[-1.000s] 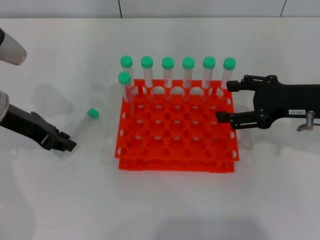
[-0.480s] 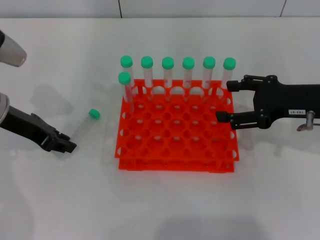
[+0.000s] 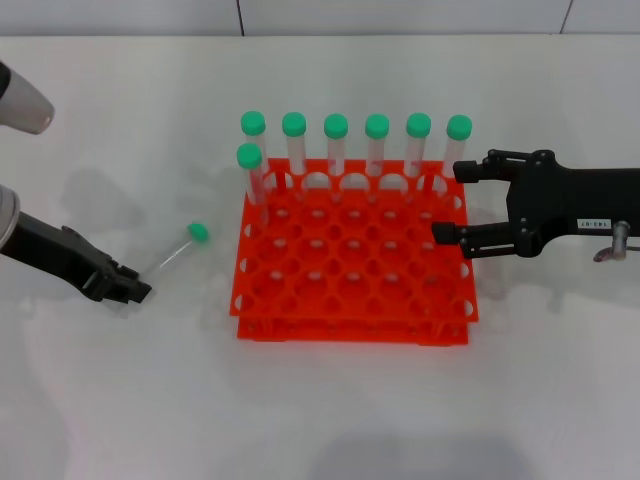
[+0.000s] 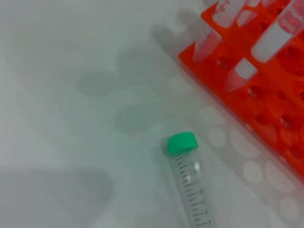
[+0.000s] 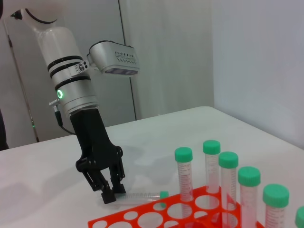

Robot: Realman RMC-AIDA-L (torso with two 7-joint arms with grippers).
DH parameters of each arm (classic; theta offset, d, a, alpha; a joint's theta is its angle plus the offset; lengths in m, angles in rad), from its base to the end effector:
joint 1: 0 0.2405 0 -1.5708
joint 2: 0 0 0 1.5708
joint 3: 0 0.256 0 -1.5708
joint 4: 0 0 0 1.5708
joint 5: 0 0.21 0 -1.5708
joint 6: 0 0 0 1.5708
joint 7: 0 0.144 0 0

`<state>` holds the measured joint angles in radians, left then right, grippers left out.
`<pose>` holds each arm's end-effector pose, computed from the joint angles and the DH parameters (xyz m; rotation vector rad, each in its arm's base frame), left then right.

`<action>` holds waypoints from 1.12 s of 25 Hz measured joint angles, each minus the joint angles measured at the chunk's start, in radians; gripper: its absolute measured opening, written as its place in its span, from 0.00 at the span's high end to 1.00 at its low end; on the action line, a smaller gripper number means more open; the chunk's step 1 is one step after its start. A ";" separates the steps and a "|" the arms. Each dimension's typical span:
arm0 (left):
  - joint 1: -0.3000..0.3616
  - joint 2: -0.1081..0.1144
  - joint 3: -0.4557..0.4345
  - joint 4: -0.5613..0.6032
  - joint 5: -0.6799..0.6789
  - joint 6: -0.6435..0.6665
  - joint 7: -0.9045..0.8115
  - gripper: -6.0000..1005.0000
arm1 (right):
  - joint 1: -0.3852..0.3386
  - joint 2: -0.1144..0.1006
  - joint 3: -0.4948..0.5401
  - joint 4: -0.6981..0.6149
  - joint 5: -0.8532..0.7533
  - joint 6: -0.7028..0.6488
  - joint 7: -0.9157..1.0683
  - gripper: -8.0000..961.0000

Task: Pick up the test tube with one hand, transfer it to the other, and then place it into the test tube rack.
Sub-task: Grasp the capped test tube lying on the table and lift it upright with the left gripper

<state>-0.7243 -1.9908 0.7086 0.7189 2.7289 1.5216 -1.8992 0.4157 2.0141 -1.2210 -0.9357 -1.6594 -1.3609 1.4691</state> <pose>-0.2969 0.3592 0.0302 -2.7330 -1.0576 0.3528 0.2209 0.3409 0.0038 -2.7701 0.3443 0.5959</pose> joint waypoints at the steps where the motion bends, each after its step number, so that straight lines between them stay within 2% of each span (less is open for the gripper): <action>1: 0.000 0.000 0.000 0.000 0.000 -0.001 -0.001 0.72 | 0.000 0.000 0.000 0.000 0.000 0.000 0.000 0.11; 12: -0.001 0.000 -0.001 0.000 0.000 -0.008 -0.004 0.81 | 0.000 0.000 0.000 -0.002 0.001 0.001 -0.001 0.11; 18: 0.018 0.001 -0.009 0.011 -0.024 -0.007 0.005 0.81 | 0.001 0.000 0.006 -0.001 0.001 0.003 -0.001 0.11; 20: 0.031 0.006 -0.010 0.019 -0.053 -0.008 0.009 0.81 | 0.001 0.000 0.011 -0.001 0.006 0.003 -0.004 0.11; 23: 0.081 0.030 -0.011 0.065 -0.161 -0.004 0.016 0.81 | 0.001 0.000 0.013 0.002 0.018 0.003 -0.011 0.11; 28: 0.130 0.047 -0.012 0.124 -0.268 -0.003 0.018 0.81 | -0.001 -0.002 0.014 0.002 0.025 0.003 -0.013 0.11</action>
<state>-0.5946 -1.9441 0.6969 0.8426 2.4612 1.5189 -1.8811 0.4146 2.0126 -1.2071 -0.9334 -1.6346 -1.3575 1.4560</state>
